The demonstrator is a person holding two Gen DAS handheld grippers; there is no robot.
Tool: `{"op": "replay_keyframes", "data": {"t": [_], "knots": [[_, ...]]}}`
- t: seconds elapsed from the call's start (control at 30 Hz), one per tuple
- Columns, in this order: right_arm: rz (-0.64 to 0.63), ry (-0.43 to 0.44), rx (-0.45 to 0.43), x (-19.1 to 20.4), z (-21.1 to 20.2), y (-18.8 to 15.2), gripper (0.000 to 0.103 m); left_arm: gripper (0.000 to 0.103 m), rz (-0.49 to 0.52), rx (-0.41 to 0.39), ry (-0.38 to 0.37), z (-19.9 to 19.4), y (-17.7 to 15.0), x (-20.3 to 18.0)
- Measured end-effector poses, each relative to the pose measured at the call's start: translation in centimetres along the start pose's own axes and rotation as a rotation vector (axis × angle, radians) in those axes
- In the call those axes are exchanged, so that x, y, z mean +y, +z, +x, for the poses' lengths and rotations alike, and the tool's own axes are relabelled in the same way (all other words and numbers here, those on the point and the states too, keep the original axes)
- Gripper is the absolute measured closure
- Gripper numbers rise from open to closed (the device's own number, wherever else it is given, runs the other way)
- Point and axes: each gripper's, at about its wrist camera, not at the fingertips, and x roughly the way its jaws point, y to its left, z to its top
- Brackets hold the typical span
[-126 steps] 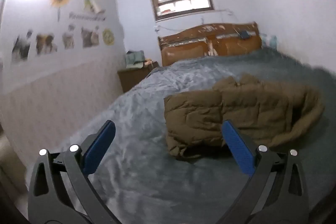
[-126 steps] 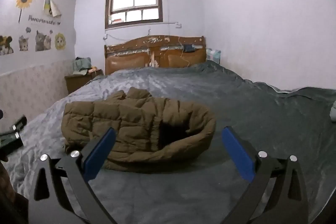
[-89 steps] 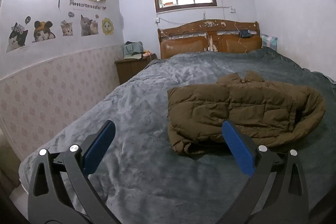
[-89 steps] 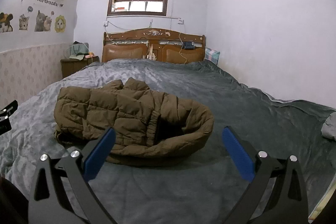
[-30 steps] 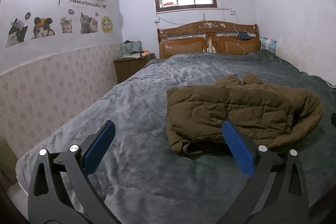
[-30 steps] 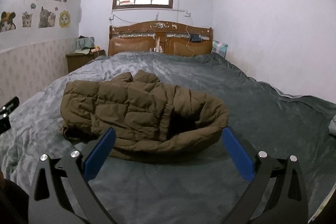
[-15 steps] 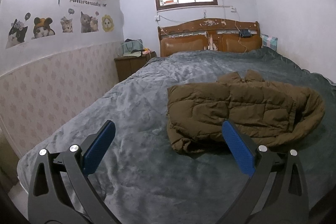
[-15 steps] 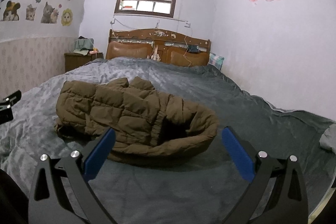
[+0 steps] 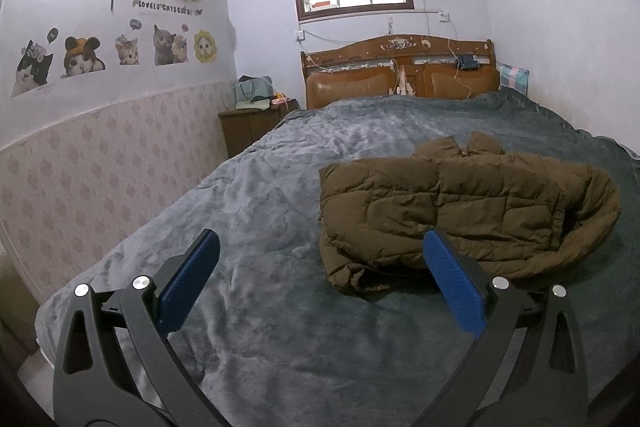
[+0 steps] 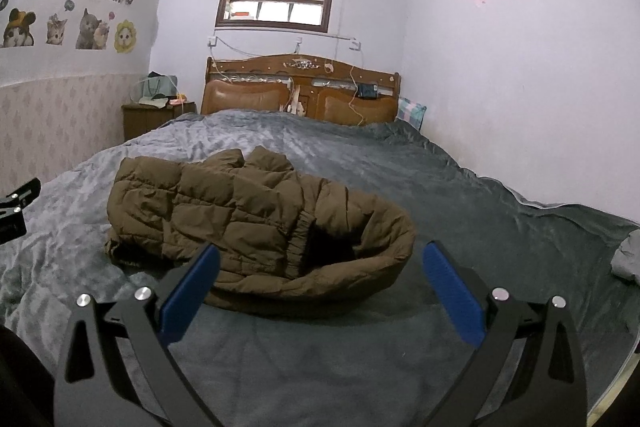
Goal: Fold large clothes
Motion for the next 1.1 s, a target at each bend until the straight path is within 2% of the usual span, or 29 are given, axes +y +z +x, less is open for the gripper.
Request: {"op": "replay_keyframes", "data": {"t": [0.53, 0.63, 0.73, 0.83, 0.9, 0.93, 1.0, 1.03, 1.1], "knots": [[0.005, 0.002, 0.014, -0.1, 0.2, -0.1, 0.002, 0.003, 0.015, 0.016, 0.014, 0.4, -0.1, -0.1], [0.062, 0.028, 0.055, -1.1, 1.0, 0.0, 0.002, 0.003, 0.023, 0.035, 0.036, 1.0, 0.0, -0.2], [0.158, 0.062, 0.097, -2.8, 2.2, 0.0, 0.002, 0.003, -0.011, 0.053, 0.012, 1.9, 0.2, 0.6], [0.207, 0.051, 0.114, -4.0, 3.7, 0.2, 0.002, 0.003, -0.058, -0.002, -0.023, 3.0, 0.9, 1.5], [0.199, -0.005, 0.094, -4.3, 5.3, 0.6, 0.002, 0.003, -0.043, -0.036, 0.01, 4.5, 1.7, 1.4], [0.198, -0.019, 0.094, -4.4, 6.2, 0.9, 0.002, 0.003, -0.044, -0.002, 0.051, 6.3, 2.7, 1.3], [0.189, -0.014, 0.167, -4.8, 9.9, 2.4, 0.002, 0.003, -0.097, 0.062, 0.063, 9.9, 4.2, 1.5], [0.218, -0.001, 0.224, -5.5, 12.2, 3.3, 0.002, 0.003, -0.108, 0.077, 0.07, 11.1, 4.7, 1.5], [0.295, 0.019, 0.253, -7.3, 15.4, 4.2, 0.002, 0.003, -0.115, 0.124, 0.127, 13.8, 5.3, 1.1]]}}
